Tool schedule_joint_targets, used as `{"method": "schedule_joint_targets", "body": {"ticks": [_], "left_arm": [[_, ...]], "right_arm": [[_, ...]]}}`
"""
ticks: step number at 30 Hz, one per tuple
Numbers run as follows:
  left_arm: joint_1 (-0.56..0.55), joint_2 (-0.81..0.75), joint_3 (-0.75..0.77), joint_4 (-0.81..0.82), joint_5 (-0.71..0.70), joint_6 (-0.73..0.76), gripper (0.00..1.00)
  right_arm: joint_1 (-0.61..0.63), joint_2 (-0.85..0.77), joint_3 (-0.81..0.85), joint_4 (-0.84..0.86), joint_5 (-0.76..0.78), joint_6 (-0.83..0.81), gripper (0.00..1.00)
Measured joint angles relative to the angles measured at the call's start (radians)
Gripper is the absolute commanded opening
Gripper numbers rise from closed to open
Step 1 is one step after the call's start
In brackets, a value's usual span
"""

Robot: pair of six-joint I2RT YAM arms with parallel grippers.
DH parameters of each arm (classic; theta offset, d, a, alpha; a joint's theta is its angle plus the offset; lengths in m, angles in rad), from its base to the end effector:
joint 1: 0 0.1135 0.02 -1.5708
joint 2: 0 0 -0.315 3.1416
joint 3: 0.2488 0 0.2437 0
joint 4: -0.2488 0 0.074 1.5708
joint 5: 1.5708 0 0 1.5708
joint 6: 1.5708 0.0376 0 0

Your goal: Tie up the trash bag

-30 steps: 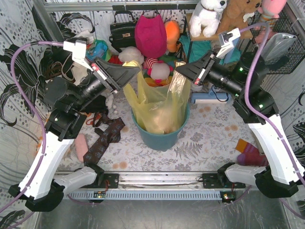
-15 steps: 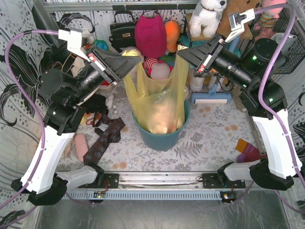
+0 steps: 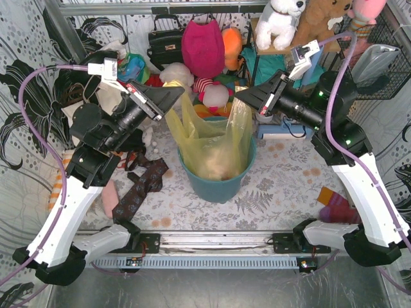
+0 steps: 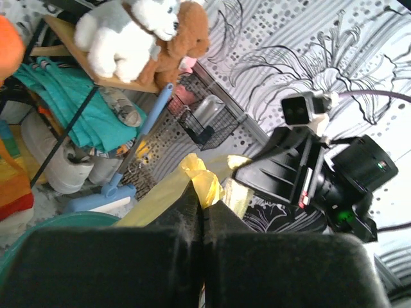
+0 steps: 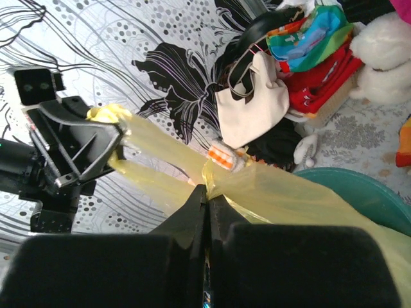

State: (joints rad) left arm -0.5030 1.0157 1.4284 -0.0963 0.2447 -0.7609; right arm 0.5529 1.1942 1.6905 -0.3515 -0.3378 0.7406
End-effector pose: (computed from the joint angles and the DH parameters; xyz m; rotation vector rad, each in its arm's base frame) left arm 0.1282 -0.0809 0.5653 0.0534 1.3652 -1.2314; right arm 0.1565 0.1112 0.5875 -0.1580 1.5618 1.2828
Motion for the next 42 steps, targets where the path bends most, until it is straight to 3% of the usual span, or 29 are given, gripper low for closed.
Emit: {"method": "schedule_joint_targets", "body": {"ticks": [5,11,13,22,24,27,31,34,39,42], "left_arm": [[0.000,0.040,0.085,-0.051,-0.071,-0.008,0.00],[0.000,0.095,0.229,-0.097,-0.136,-0.013,0.00],[0.000,0.085,0.228,-0.096,-0.156,-0.020,0.00],[0.000,-0.034,0.035,-0.098,-0.257,-0.080,0.00],[0.000,-0.032,0.026,-0.110,-0.270,-0.083,0.08],[0.000,-0.022,0.034,-0.134,-0.281,-0.077,0.30],[0.000,0.020,0.114,-0.166,-0.277,-0.053,0.47],[0.000,0.053,0.193,-0.185,-0.254,-0.027,0.52],[0.000,0.101,0.343,-0.243,-0.204,0.026,0.52],[0.000,0.106,0.387,-0.290,-0.180,0.063,0.52]], "right_arm": [[0.000,0.019,0.082,-0.016,-0.027,-0.001,0.00],[0.000,0.210,0.485,-0.130,-0.075,-0.039,0.00],[0.000,0.242,0.537,-0.150,-0.076,-0.051,0.00],[0.000,0.163,0.217,-0.145,-0.044,-0.053,0.00],[0.000,0.156,0.182,-0.146,-0.035,-0.053,0.00],[0.000,0.145,0.167,-0.150,-0.024,-0.053,0.01],[0.000,0.121,0.190,-0.170,-0.013,-0.054,0.23],[0.000,0.117,0.249,-0.193,-0.008,-0.060,0.31],[0.000,0.104,0.357,-0.280,0.012,-0.089,0.35],[0.000,0.083,0.406,-0.335,0.036,-0.115,0.42]]}}
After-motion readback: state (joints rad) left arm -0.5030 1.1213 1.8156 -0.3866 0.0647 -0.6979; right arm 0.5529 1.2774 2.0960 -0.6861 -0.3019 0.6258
